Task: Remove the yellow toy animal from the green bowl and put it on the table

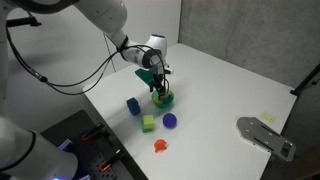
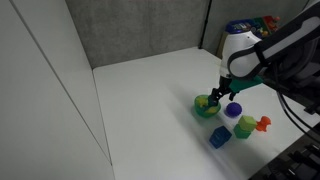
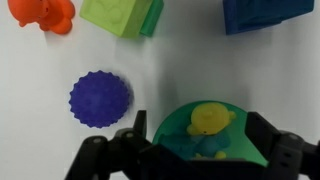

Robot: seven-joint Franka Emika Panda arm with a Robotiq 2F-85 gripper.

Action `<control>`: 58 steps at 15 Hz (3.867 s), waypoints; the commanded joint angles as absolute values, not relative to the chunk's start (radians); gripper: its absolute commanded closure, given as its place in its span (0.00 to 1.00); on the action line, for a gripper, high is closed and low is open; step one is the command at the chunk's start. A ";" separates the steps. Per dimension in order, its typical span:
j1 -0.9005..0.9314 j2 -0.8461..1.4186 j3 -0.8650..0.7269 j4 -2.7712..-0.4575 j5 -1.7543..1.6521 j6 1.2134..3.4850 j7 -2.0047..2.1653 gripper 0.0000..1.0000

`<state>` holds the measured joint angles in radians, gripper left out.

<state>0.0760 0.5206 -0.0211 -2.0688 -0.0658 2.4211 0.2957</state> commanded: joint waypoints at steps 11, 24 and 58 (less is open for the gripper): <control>0.081 0.718 -0.019 -1.934 0.078 2.582 0.302 0.00; 0.068 0.774 0.004 -1.886 0.128 2.535 0.286 0.44; -0.261 0.735 -0.025 -1.772 0.322 2.386 0.105 0.87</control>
